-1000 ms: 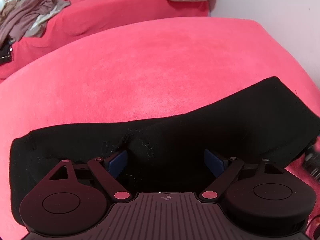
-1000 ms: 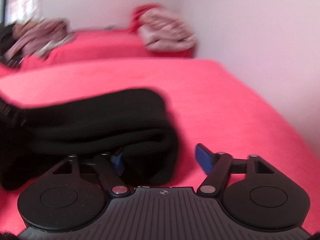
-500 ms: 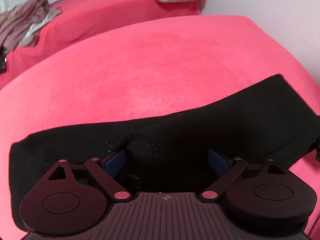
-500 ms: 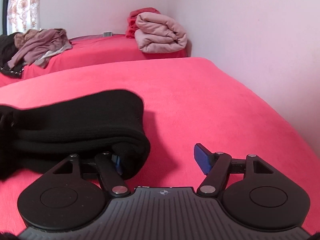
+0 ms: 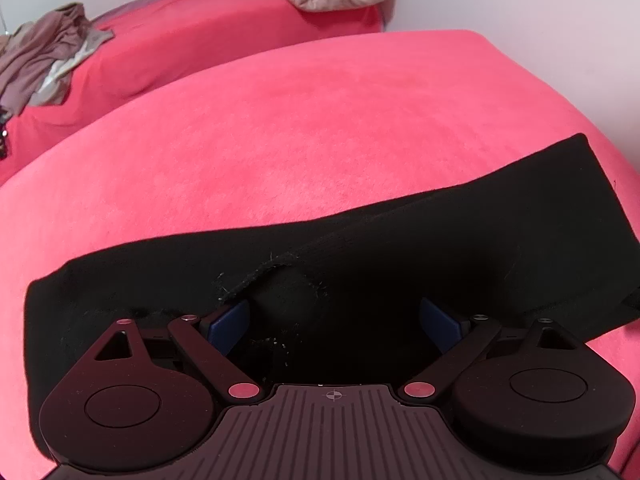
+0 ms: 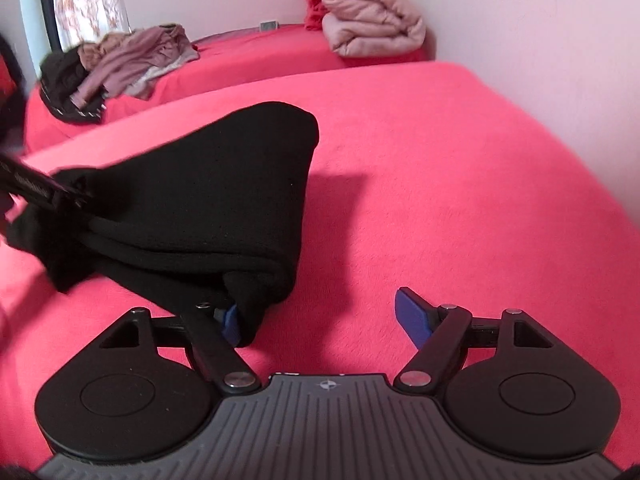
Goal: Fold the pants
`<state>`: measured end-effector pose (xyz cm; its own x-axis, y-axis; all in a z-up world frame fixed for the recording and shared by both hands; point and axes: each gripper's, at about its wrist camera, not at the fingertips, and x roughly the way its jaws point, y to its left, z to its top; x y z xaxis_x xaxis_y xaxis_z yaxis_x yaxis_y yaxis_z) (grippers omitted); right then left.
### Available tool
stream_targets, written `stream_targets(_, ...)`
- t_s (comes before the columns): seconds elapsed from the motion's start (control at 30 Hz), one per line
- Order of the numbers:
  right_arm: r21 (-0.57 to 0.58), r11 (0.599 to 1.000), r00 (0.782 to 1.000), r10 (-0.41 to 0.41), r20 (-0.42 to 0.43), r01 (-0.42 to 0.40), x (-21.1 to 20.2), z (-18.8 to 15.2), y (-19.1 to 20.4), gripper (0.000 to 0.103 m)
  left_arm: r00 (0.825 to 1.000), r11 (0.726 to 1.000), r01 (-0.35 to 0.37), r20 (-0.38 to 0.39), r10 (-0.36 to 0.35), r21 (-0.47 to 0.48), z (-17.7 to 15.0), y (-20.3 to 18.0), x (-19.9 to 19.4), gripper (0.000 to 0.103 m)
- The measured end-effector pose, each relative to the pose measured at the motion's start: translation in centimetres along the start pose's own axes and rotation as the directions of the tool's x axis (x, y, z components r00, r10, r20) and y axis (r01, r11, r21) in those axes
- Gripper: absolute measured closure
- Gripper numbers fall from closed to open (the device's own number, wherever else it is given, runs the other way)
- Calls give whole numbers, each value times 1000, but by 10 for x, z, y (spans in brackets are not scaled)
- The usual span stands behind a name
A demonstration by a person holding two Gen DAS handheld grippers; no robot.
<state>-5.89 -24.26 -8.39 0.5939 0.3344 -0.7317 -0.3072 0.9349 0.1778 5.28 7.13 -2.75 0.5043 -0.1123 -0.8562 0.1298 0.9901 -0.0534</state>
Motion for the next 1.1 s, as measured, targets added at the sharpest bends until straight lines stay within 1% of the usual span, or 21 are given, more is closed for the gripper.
stream_targets(0.07,70,994,996,81,21,-82,-14,8,-9,23,1000,1000,-7,1,7,-13,0,1,-3,0)
stream_targets(0.1,97,990,994,101,48,-106,-23,12,-10,23,1000,1000,-7,-2,7,-23,-1,3,-3,0)
stream_targets(0.13,108,988,992,98,83,-107,-31,17,-11,23,1000,999,-4,-5,4,-39,-1,4,-3,0)
stream_targets(0.17,103,991,990,74,119,-87,-35,24,-8,23,1000,999,-1,-7,1,-53,-1,6,-3,0)
stream_targets(0.2,89,994,989,55,138,-68,-36,31,-4,23,1000,998,-1,-7,1,-63,-1,7,-3,0)
stream_targets(0.27,36,998,985,46,167,-53,-30,46,8,24,1000,998,-7,-2,6,-64,-2,6,-2,0)
stream_targets(0.3,4,999,983,38,178,-39,-24,53,15,27,1000,998,-11,0,11,-62,-2,5,-2,0)
stream_targets(0.37,-40,999,986,26,164,-20,-8,61,27,33,1000,998,-15,-1,15,-62,0,5,0,0)
stream_targets(0.4,-55,998,991,30,130,-23,5,62,29,35,1000,998,-17,-3,17,-62,0,4,0,0)
stream_targets(0.43,-73,997,997,17,80,-11,20,61,27,36,1000,998,-18,-6,18,-63,-1,4,0,0)
stream_targets(0.47,-97,995,1000,-19,14,20,33,56,26,36,1000,998,-19,-9,19,-60,0,4,0,0)
stream_targets(0.5,-98,995,999,-24,-25,21,41,53,21,36,1000,998,-22,-15,22,-51,0,3,0,0)
stream_targets(0.53,-59,998,1000,2,-3,-3,36,51,15,36,999,999,-33,-18,33,-41,0,2,-3,0)
stream_targets(0.57,-21,1000,1000,0,9,1,29,52,11,35,999,999,-44,-19,43,-32,1,1,-5,0)
stream_targets(0.6,-6,1000,999,-26,25,26,23,55,10,35,999,998,-51,-19,50,-24,1,0,-8,0)
stream_targets(0.67,-27,996,994,-81,72,84,12,60,16,35,998,998,-59,-13,59,-14,1,-1,-14,0)
stream_targets(0.73,-86,991,989,-97,112,107,5,65,29,35,998,998,-63,-12,63,-4,0,-1,-18,0)
stream_targets(0.83,-180,980,988,-54,148,81,6,76,52,35,998,998,-59,-5,59,-2,-3,1,-22,0)
stream_targets(0.93,-243,970,990,9,141,26,12,78,78,35,998,998,-57,1,57,4,-5,2,-26,0)
stream_targets(1.03,-300,954,990,60,125,-20,22,79,106,35,993,993,-116,2,116,9,-5,5,-27,0)
stream_targets(1.1,-330,943,989,91,116,-48,23,77,124,35,993,993,-120,-2,120,0,-8,11,-29,0)
